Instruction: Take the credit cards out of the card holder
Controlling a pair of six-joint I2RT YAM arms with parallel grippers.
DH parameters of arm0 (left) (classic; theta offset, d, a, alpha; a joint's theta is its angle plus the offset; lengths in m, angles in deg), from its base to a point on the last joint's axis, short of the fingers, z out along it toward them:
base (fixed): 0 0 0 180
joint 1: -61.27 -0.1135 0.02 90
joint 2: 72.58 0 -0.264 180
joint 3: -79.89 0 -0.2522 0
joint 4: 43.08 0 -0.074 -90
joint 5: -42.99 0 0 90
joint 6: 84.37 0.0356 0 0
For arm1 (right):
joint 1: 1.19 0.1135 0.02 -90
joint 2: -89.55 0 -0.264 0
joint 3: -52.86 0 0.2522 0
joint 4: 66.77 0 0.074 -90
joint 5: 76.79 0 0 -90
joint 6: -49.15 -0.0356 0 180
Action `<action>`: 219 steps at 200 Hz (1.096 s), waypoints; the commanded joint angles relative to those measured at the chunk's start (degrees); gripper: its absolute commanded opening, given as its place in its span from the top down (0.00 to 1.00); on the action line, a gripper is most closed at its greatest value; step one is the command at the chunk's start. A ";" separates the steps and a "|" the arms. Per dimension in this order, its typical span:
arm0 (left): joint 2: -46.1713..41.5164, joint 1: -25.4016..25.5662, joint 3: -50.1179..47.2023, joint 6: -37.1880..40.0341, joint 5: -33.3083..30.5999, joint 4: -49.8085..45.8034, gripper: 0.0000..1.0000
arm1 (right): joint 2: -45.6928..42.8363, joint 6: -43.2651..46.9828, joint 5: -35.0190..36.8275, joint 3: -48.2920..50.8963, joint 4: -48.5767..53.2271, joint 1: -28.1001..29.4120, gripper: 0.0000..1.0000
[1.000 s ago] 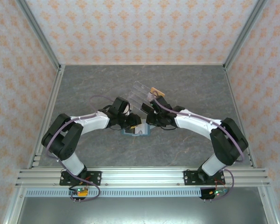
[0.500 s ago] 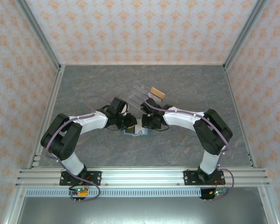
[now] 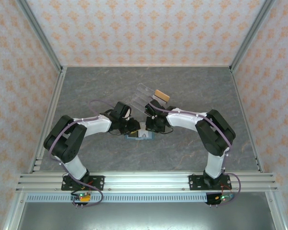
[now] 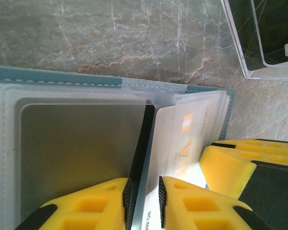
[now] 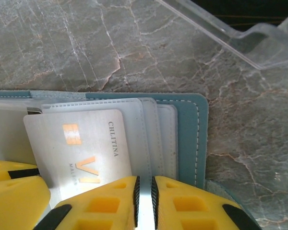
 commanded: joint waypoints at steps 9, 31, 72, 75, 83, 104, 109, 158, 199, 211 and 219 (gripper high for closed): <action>1.45 -0.74 -1.60 0.61 0.15 2.47 0.74 | 2.42 -1.16 -0.28 -0.18 2.57 -0.10 0.82; 1.49 -1.07 -2.10 0.34 1.75 4.13 0.74 | 2.30 -1.21 -0.35 0.03 2.64 -0.10 0.82; 1.20 -1.59 -2.08 0.76 2.94 5.37 0.76 | 2.37 -1.42 -0.16 0.33 2.80 -0.10 0.82; 1.16 -1.62 -2.03 0.74 3.15 5.62 0.76 | 2.39 -1.43 -0.12 0.31 2.71 -0.10 0.82; 0.99 -1.69 -2.12 0.74 3.55 6.12 0.76 | 2.37 -1.45 -0.12 0.39 2.70 -0.10 0.82; 0.49 -1.76 -2.37 0.56 4.98 7.82 0.76 | 2.38 -1.52 -0.15 0.56 2.61 -0.10 0.82; 0.34 -1.79 -2.45 0.47 5.30 8.15 0.76 | 2.38 -1.53 -0.12 0.59 2.62 -0.10 0.82; -0.26 -1.76 -2.58 0.56 6.49 9.56 0.77 | 1.93 -1.75 -0.12 1.27 2.18 -0.09 0.83; 0.49 -1.74 -2.64 0.23 6.54 10.23 0.81 | 1.67 -1.99 -0.24 1.76 1.65 -0.10 0.83; 0.66 -1.73 -2.79 0.04 6.45 10.46 0.84 | 1.78 -1.97 -0.38 1.78 1.65 -0.06 0.83; 0.77 -1.74 -2.82 0.03 6.34 10.46 0.85 | 1.92 -1.97 -0.50 1.80 1.58 -0.10 0.83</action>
